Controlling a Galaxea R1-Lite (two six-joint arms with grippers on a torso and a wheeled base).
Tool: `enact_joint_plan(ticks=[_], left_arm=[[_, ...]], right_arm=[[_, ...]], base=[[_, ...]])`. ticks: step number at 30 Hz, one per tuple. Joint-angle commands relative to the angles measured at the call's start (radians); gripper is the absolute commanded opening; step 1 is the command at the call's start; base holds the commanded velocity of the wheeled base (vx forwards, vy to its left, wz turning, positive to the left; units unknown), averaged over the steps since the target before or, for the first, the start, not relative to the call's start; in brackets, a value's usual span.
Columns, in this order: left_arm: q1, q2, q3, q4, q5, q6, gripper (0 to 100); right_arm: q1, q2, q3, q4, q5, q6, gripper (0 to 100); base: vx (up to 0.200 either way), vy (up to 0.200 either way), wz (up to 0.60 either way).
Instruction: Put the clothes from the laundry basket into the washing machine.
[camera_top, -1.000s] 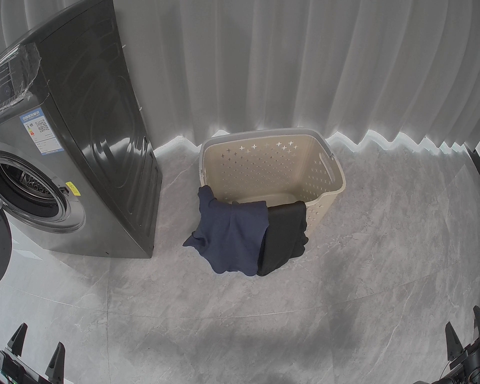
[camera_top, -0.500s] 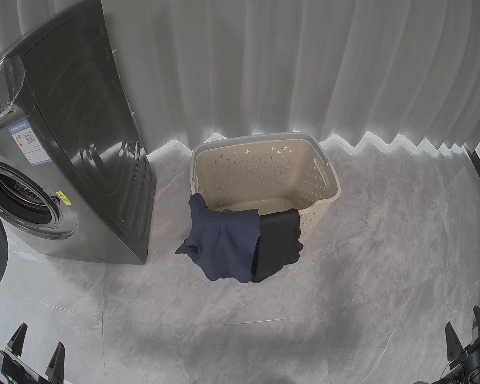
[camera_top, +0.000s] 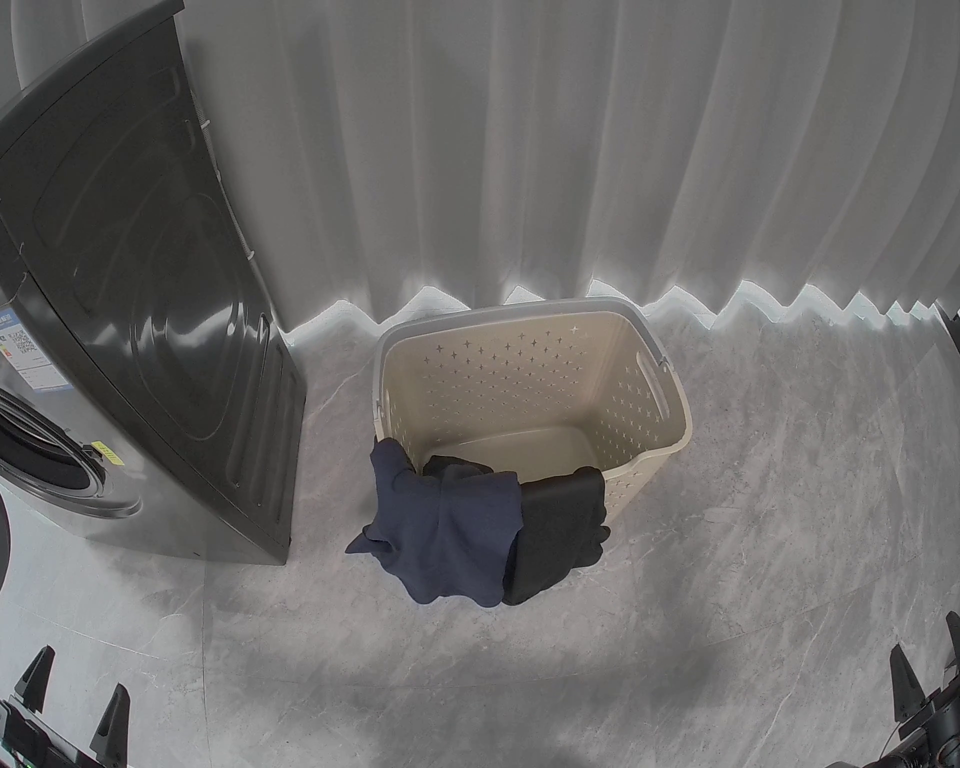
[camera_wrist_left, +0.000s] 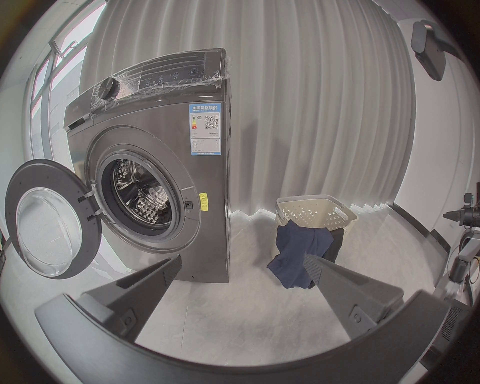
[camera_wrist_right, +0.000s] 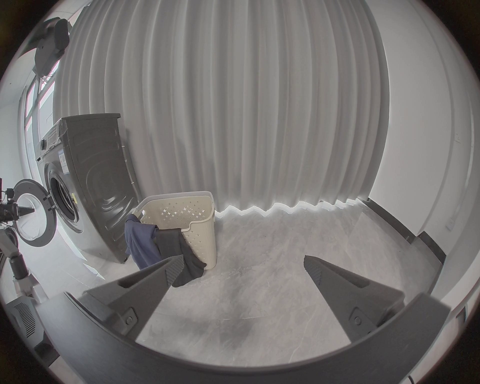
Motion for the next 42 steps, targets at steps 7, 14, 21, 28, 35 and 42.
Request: enact_joint_plan(ticks=[7, 14, 21, 28, 35, 42], left_arm=[[0.0, -0.016, 0.016, 0.0, 0.0, -0.001, 100], [0.0, -0.016, 0.016, 0.0, 0.0, 0.001, 100], [0.0, -0.016, 0.016, 0.0, 0.0, -0.002, 100], [0.0, -0.016, 0.016, 0.0, 0.0, -0.002, 100], [0.0, -0.016, 0.016, 0.0, 0.0, -0.002, 100], [0.0, -0.016, 0.016, 0.0, 0.0, -0.002, 100]], right_arm=[[-0.001, -0.016, 0.018, -0.009, 0.0, 0.006, 100], [0.025, 0.154, -0.169, -0.025, 0.061, 0.032, 100], [0.135, 0.748, -0.171, -0.236, 0.207, 0.124, 100], [0.301, 1.101, -0.171, -0.546, 0.176, 0.145, 100], [0.402, 1.289, -0.197, -0.629, 0.136, 0.145, 100], [0.416, 1.455, -0.246, -0.746, 0.132, 0.162, 100]], base=[[0.0, 0.0, 0.0], [0.0, 0.0, 0.0], [0.0, 0.0, 0.0], [0.0, 0.0, 0.0], [0.0, 0.0, 0.0], [0.0, 0.0, 0.0]])
